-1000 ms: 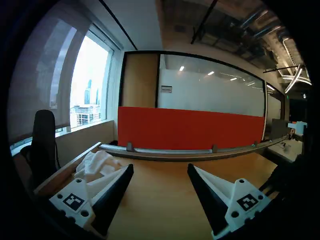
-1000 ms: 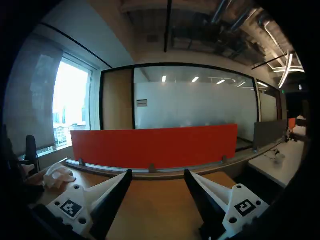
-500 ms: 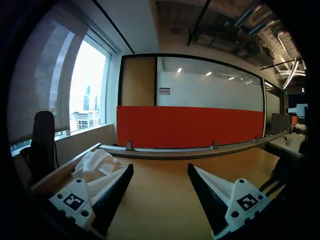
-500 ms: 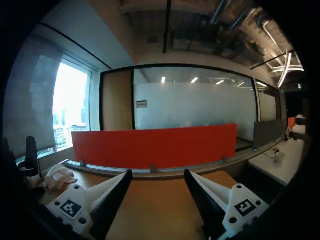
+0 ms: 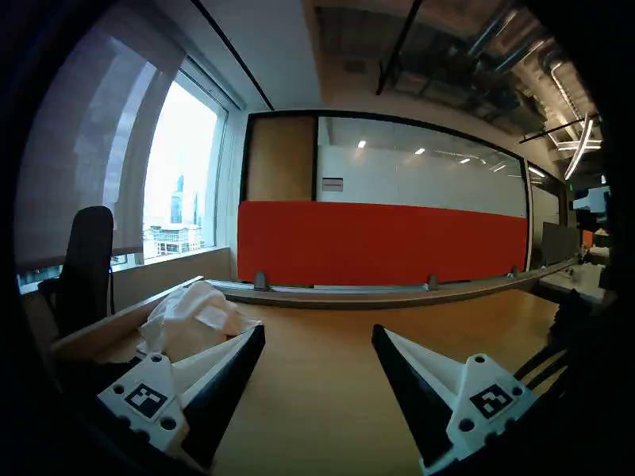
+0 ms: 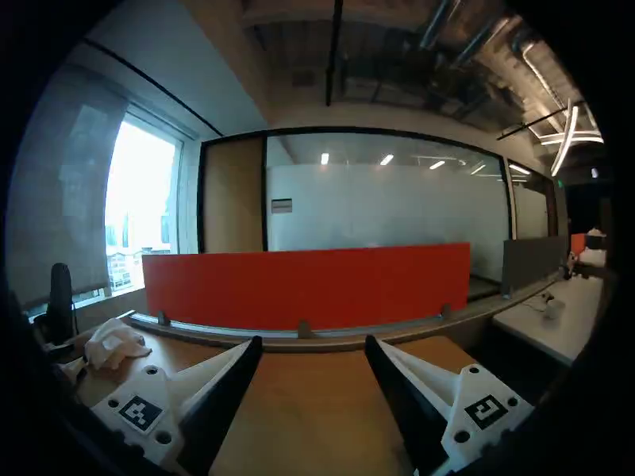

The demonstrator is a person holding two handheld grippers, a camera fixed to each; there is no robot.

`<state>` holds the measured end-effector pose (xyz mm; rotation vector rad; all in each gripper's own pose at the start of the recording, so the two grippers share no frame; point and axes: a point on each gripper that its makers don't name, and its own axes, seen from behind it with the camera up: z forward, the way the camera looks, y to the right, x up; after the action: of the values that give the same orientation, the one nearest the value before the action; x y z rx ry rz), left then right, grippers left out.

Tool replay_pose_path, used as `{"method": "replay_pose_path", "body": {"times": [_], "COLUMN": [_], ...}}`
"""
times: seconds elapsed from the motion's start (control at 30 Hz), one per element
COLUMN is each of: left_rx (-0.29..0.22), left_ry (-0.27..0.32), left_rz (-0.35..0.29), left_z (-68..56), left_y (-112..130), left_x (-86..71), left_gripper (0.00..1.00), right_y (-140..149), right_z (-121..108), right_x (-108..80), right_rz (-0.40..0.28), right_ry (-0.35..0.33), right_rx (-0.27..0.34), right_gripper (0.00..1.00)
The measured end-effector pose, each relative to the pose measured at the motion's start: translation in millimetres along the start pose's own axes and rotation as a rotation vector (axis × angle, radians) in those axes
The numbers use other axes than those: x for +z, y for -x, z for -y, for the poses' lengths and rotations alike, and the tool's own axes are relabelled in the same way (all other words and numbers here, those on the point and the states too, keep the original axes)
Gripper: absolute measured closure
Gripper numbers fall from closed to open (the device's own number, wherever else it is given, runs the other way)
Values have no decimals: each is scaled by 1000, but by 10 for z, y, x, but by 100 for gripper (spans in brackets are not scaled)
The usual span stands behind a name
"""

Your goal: Fold towel

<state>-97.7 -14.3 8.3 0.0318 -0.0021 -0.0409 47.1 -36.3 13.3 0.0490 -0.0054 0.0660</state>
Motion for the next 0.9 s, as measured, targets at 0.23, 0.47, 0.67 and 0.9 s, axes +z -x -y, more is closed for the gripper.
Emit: {"method": "replay_pose_path", "body": {"times": [0.23, 0.47, 0.67, 0.9], "left_rx": [13, 22, 9, 0], "left_ry": [3, -7, -7, -7], "left_rz": [-30, -39, -40, -36], "left_z": [-9, 39, 54, 63], "left_y": [203, 404, 559, 678], "left_x": [-3, 13, 34, 52], "left_gripper": [0, 0, 0, 0], "right_y": [139, 254, 311, 308], "right_z": [8, 2, 10, 15], "right_x": [-3, -6, -9, -7], "right_rz": [-7, -12, -14, -21], "right_ry": [0, 9, 10, 14], "right_rx": [-17, -31, -30, -36], "right_gripper": [0, 0, 0, 0]}}
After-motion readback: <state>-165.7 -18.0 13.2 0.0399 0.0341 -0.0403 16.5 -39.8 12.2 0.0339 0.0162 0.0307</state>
